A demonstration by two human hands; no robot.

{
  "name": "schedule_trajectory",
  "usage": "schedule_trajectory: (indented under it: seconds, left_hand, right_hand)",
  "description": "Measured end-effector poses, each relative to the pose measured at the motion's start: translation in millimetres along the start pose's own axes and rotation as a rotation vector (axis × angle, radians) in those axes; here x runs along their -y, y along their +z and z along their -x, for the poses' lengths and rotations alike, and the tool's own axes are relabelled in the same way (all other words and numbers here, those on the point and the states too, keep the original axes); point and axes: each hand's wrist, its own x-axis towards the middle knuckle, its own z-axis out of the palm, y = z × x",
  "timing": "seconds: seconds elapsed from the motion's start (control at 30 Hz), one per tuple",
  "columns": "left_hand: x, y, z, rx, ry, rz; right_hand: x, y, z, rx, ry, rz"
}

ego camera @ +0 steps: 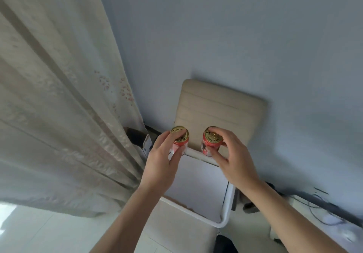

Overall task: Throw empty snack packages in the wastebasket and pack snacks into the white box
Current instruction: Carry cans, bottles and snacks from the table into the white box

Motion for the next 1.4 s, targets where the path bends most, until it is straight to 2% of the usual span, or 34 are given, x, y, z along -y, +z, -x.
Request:
schedule_trajectory:
  seconds: [0.23, 0.47, 0.6, 0.8, 1.03, 1.4]
  left_hand:
    - [-91, 1, -5, 0.187, 0.204, 0.021]
    - [-192, 72, 10, 0.325, 0.396, 0.204]
    - [-251, 123, 48, 0.483, 0.48, 0.275]
    - [-336, 201, 151, 0.72, 0.61, 0.321]
    - [-416, 265, 304, 0.939, 0.641, 0.4]
    - [-515, 342, 537, 1.281, 0.956, 0.381]
  right_hand:
    - [48, -111, 66, -0.274, 0.157, 0.029]
    - [61, -217, 173, -0.515, 0.264, 0.108]
    - [56, -266, 261, -0.655, 0.386, 0.151]
    - [59, -320, 420, -0.82, 0.564, 0.28]
    - [91, -358, 613, -1.04, 0.701, 0.354]
    - [164, -353, 856, -1.377, 0.941, 0.433]
